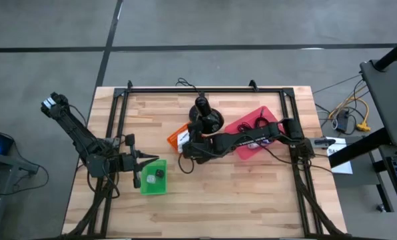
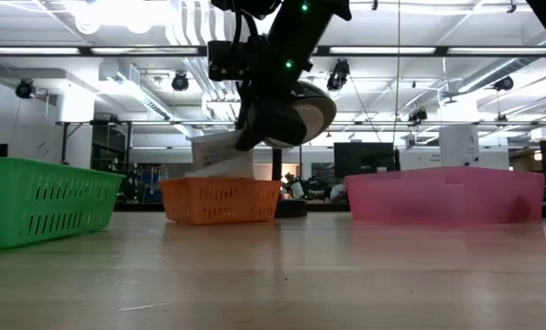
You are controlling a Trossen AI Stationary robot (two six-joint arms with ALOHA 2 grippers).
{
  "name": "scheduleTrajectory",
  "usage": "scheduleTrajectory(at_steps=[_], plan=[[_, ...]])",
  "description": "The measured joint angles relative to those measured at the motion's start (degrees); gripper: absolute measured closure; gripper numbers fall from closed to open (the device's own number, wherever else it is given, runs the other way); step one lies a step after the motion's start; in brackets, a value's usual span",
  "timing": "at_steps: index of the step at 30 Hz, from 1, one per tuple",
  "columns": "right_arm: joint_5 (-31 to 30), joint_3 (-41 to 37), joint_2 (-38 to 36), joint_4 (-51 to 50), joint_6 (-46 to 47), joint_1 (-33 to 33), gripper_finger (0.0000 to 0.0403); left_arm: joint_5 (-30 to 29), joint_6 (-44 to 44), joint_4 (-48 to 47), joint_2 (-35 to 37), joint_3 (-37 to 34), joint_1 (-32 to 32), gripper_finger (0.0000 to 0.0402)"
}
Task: Pick and place items into bin
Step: Put the white card reader box into the orange bin, then return to Home Position
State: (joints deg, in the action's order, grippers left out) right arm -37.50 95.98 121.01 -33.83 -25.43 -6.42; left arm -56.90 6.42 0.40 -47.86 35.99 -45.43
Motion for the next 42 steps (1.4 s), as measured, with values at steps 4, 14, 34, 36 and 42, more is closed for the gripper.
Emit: scheduleTrajectory(at_steps=[4,14,34,36,42], plan=[[0.0,1.5,0.0,-0.1,1.3,-0.3,0.0265,0.0,0.0,0.0,0.0,0.0,0.0,0.0401],[0.5,4.1,-0.3,-1.2,0.3,-1.9,0.0266,0.0,0.0,-0.1,0.0,0.0,0.0,0.0401],[6.5,3.5,-6.3,-7.4,16.2,-6.0,0.0293,0.0,0.0,0.0,0.0,0.1,0.0,0.0401],[7.3,0.7,-9.4,-6.9,18.2,-7.4,0.0303,0.0,0.0,0.0,0.1,0.1,0.0,0.0401],[7.5,-16.3,-22.4,5.4,19.6,-11.3,0.0339,0.0,0.0,-1.2,0.4,0.1,0.0,0.0401]])
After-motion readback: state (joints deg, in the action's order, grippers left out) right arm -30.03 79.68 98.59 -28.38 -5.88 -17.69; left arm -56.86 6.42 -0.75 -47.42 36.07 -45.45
